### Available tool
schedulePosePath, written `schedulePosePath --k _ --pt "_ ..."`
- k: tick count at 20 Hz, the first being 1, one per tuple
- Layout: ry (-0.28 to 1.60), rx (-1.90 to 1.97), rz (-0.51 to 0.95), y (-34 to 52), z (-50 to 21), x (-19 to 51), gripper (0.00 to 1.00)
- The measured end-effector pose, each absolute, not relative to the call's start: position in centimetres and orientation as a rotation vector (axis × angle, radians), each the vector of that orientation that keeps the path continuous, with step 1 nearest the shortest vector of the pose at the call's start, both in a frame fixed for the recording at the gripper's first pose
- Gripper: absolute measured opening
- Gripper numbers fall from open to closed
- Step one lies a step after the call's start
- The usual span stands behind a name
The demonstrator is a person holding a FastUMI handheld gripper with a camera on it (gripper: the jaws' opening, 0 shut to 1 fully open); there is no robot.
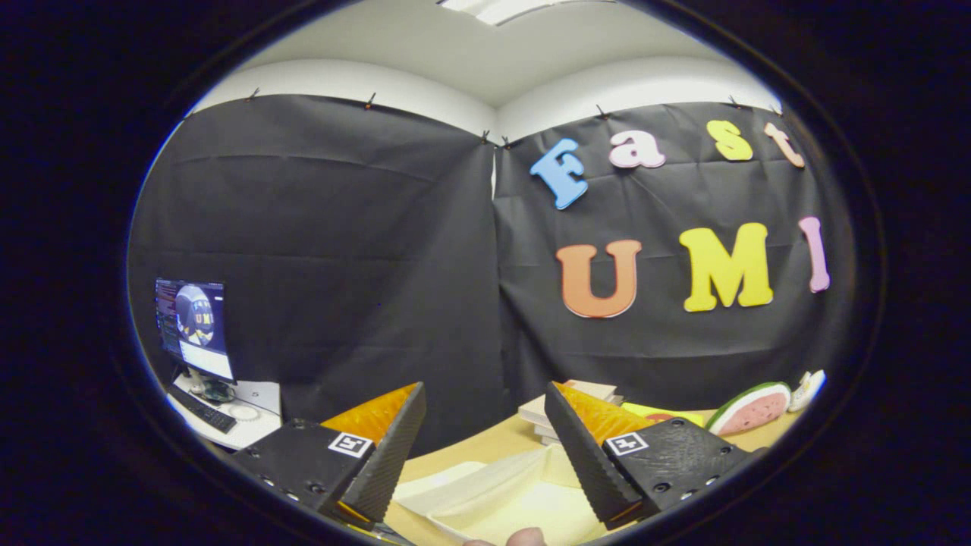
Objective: Open the storage box then place both shoes into the box .Put the left shoe in first, then the right shoe, with the right side of both shoes facing outward in a uniform manner.
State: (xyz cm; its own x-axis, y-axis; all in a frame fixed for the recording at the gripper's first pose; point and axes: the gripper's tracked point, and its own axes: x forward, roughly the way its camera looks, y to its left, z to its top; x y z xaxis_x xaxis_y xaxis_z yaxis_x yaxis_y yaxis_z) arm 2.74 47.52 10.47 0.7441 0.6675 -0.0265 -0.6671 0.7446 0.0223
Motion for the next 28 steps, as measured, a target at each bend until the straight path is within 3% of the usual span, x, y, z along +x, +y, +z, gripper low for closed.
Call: schedulePosePath --k 9,16,21,28 --pt "0.000 -0.013 0.467 24.1 11.2 5.4 0.95" --pt "0.029 -0.098 0.255 9.2 6.8 6.6 0.96" --pt "0.233 -0.076 0.149 3.0 -0.9 8.8 0.96" --pt "0.587 -0.026 0.093 1.7 -13.6 10.9 0.96"
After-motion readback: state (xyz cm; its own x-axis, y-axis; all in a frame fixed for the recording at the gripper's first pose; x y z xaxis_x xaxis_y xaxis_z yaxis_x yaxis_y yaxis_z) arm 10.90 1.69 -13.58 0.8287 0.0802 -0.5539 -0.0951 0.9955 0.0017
